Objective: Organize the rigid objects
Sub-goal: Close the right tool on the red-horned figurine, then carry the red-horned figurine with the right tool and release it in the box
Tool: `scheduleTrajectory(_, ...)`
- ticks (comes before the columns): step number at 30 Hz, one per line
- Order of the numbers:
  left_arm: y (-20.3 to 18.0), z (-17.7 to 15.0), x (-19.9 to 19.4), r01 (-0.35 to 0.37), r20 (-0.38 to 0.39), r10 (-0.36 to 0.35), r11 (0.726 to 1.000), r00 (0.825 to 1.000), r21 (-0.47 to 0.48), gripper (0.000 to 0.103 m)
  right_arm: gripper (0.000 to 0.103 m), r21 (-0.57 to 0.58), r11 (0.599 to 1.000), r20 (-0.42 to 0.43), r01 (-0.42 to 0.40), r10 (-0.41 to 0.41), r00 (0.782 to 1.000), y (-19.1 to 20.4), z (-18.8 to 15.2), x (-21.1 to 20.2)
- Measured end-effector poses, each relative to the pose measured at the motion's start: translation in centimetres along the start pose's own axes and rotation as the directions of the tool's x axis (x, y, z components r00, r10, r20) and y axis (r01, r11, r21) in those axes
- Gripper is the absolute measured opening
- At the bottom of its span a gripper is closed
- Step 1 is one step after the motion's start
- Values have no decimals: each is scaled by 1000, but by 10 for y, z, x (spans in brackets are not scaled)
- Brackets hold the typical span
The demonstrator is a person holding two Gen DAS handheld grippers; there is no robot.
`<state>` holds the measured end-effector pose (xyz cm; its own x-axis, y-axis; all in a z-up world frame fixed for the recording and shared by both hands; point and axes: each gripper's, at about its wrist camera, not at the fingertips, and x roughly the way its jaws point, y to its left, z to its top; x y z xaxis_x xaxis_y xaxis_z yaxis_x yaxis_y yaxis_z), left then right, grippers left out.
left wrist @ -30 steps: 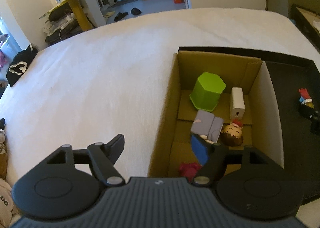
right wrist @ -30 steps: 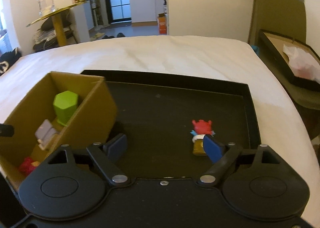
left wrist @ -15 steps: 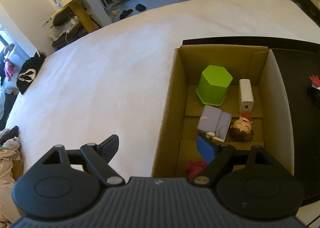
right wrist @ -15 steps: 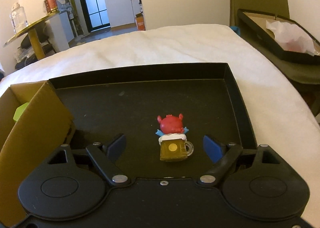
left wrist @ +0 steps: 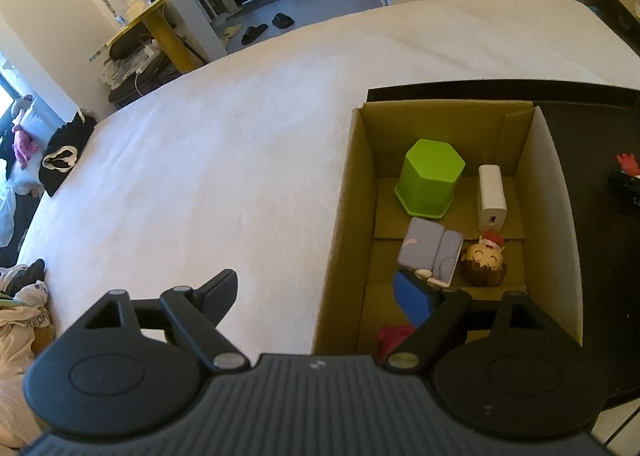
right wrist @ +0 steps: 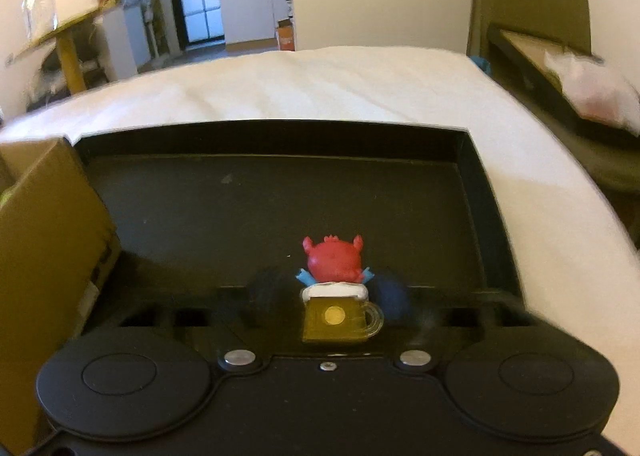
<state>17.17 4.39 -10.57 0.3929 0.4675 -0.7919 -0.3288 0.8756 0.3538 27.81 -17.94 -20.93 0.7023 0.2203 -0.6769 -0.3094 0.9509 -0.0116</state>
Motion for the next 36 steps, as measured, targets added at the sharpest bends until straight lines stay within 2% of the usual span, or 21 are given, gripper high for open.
scheduleTrajectory(3,-1,1,-2,3,9,-3,1000,1000,5,84,38,12,999,0,-33,33,999,-2,0,-13)
scheduleTrajectory(20,17,-8,-3,70,19,-68,995,997,-67,84,38,-31,999,70,-35,37,997,8,13,-75)
scheduleTrajectory(36,31,-18,2,136,63,-129,982,990,-130,84,38,-112,992,62,-64,71,996,54,19,-103)
